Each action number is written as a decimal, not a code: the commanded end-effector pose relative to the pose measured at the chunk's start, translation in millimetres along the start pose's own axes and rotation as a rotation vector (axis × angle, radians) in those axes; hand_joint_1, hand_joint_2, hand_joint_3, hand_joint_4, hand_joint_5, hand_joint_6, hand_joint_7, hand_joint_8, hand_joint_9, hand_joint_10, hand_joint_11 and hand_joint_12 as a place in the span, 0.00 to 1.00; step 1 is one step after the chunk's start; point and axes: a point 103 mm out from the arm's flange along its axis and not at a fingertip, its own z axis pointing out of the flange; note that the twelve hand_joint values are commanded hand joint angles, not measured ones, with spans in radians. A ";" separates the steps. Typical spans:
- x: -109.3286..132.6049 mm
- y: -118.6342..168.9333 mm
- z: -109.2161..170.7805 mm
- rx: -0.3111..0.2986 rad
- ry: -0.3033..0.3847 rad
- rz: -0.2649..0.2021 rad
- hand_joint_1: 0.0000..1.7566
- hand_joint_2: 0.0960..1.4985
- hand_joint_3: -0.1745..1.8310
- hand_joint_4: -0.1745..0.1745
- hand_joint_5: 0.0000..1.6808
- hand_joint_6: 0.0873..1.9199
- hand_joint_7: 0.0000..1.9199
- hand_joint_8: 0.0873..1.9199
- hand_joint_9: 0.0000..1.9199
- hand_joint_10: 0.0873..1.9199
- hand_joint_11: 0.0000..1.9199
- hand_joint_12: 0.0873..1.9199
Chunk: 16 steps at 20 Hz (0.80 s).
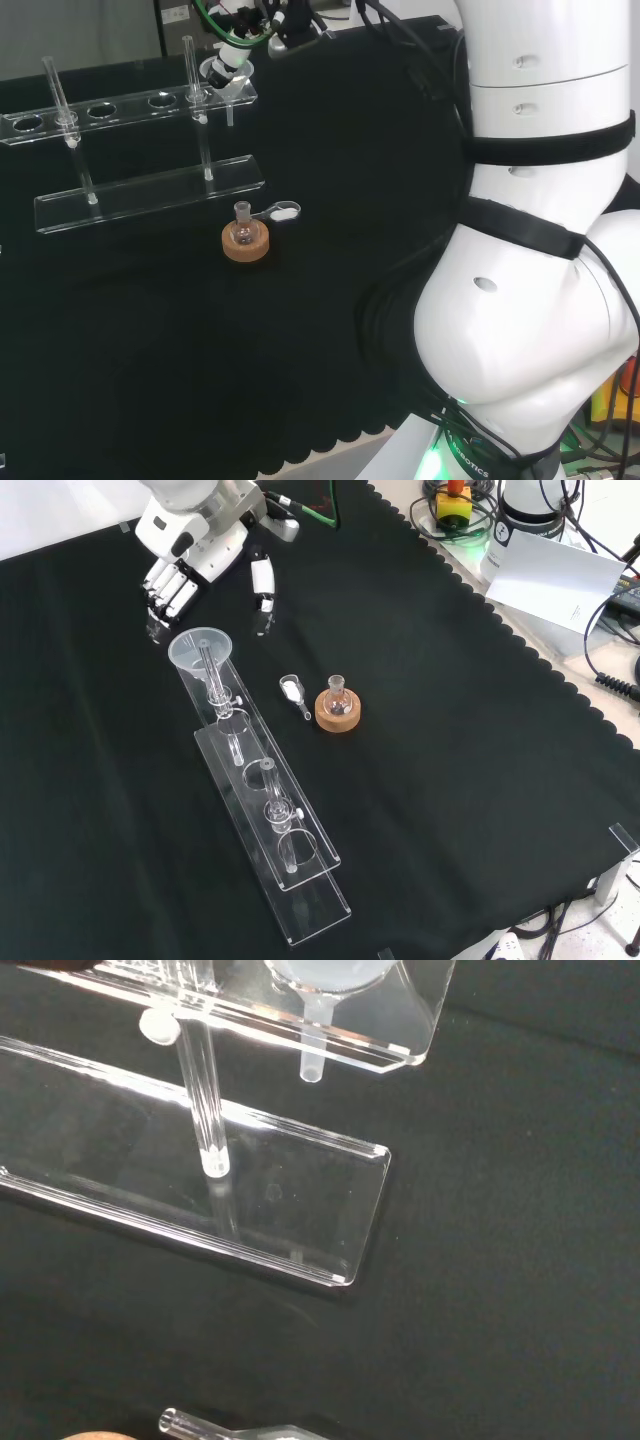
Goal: Pick up the funnel from the transparent funnel stand.
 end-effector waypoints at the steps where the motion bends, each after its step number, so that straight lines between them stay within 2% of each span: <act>1: -2.5 8.8 9.7 0.017 0.010 -0.007 0.34 0.44 0.23 0.40 0.02 0.00 0.00 0.23 0.04 0.42 0.05 0.77; 5: -4.7 14.1 13.4 0.004 0.052 -0.018 0.34 0.44 0.23 0.40 0.02 0.00 0.00 0.21 0.03 0.42 0.05 0.77; 10: -7.3 18.9 15.1 -0.001 0.050 -0.021 0.35 0.45 0.24 0.40 0.02 0.00 0.00 0.11 0.00 0.42 0.05 0.77; 13: -9.6 22.1 18.0 -0.016 0.080 -0.038 0.35 0.45 0.24 0.40 0.02 0.00 0.00 0.08 0.00 0.40 0.05 0.77; 16: -11.7 24.5 20.1 -0.018 0.082 -0.044 0.35 0.45 0.24 0.40 0.02 0.00 0.00 0.07 0.00 0.40 0.05 0.77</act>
